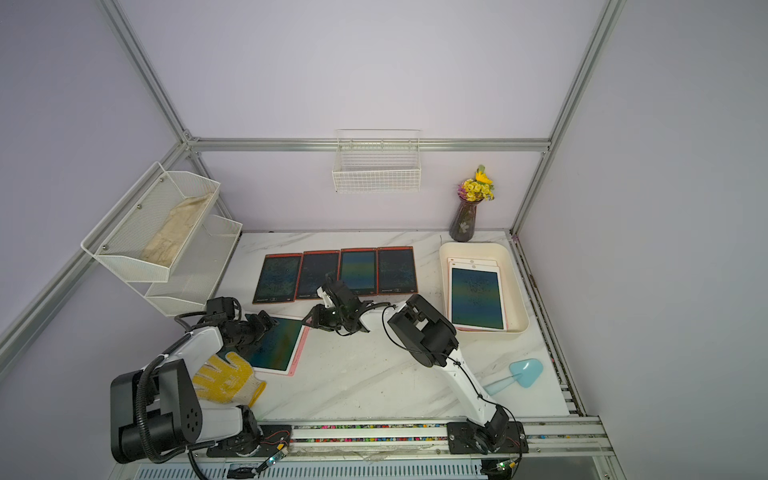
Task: Take out the writing tablet from the storage box
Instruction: Adjust the writing tablet at the center of the board.
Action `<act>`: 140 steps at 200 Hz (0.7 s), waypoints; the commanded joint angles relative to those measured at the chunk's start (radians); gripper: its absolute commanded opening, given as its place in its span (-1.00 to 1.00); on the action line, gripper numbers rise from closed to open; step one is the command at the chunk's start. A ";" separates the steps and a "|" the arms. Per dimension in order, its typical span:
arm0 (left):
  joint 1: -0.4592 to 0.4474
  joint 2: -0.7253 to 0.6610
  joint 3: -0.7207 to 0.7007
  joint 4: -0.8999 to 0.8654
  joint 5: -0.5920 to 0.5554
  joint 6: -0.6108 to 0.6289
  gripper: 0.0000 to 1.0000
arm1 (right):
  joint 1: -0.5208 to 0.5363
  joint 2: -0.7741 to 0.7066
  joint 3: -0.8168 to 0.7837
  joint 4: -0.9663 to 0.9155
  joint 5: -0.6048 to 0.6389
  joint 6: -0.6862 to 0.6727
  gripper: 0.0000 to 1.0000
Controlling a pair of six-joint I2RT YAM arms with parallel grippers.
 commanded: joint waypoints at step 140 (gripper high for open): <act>-0.122 0.244 0.082 0.057 -0.037 -0.028 0.76 | -0.076 -0.065 -0.016 -0.048 -0.028 -0.035 -0.18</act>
